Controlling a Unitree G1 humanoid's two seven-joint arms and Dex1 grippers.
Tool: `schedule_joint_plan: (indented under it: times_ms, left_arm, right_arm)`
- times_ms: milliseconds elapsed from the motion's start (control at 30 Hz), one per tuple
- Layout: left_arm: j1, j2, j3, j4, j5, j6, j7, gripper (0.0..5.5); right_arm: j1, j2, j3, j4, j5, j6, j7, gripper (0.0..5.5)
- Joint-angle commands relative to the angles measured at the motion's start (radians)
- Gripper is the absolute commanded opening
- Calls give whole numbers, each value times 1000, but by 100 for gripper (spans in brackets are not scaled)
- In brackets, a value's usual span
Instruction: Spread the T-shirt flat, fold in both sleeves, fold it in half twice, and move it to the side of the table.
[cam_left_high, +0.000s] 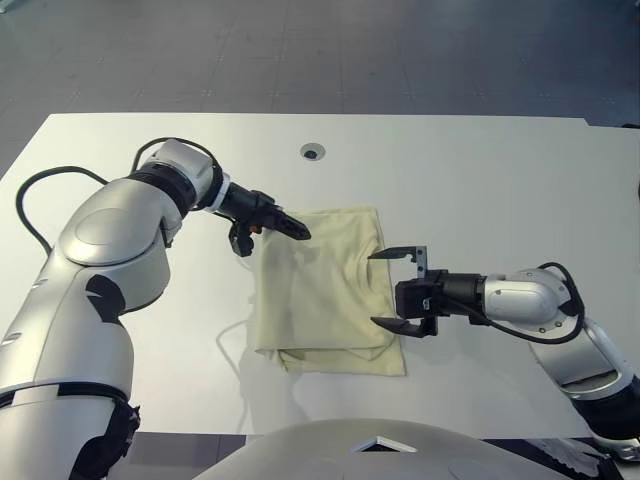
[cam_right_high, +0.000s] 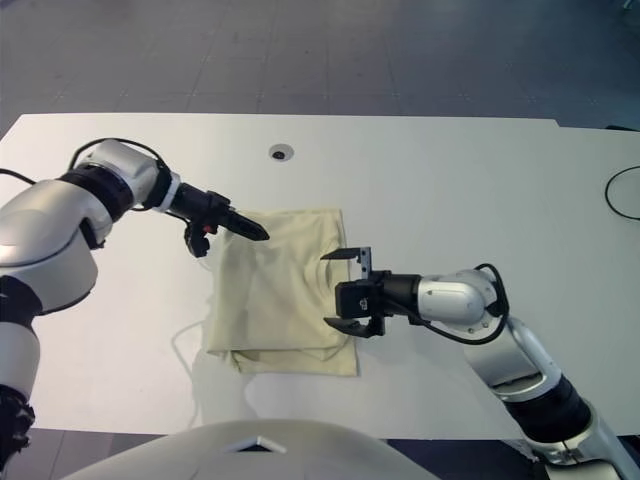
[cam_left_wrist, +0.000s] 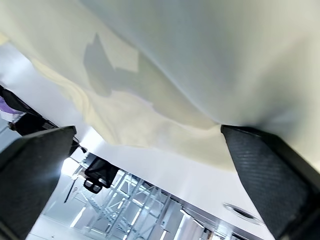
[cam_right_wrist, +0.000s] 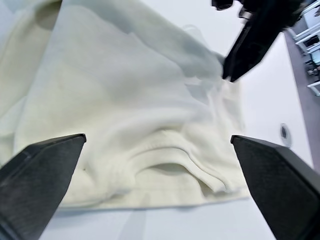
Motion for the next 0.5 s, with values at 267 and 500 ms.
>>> schedule_joint_plan:
  times_ms: [267,500]
  left_arm:
    - [-63,320,186,-322,-224,-183,43,540]
    - [261,543,380,-541,-717,-556,-352,540]
  right_arm:
    - [125,-66,-183,-132,166,69,8,539]
    - [330,-133,-312,-65,140,-164,24,539]
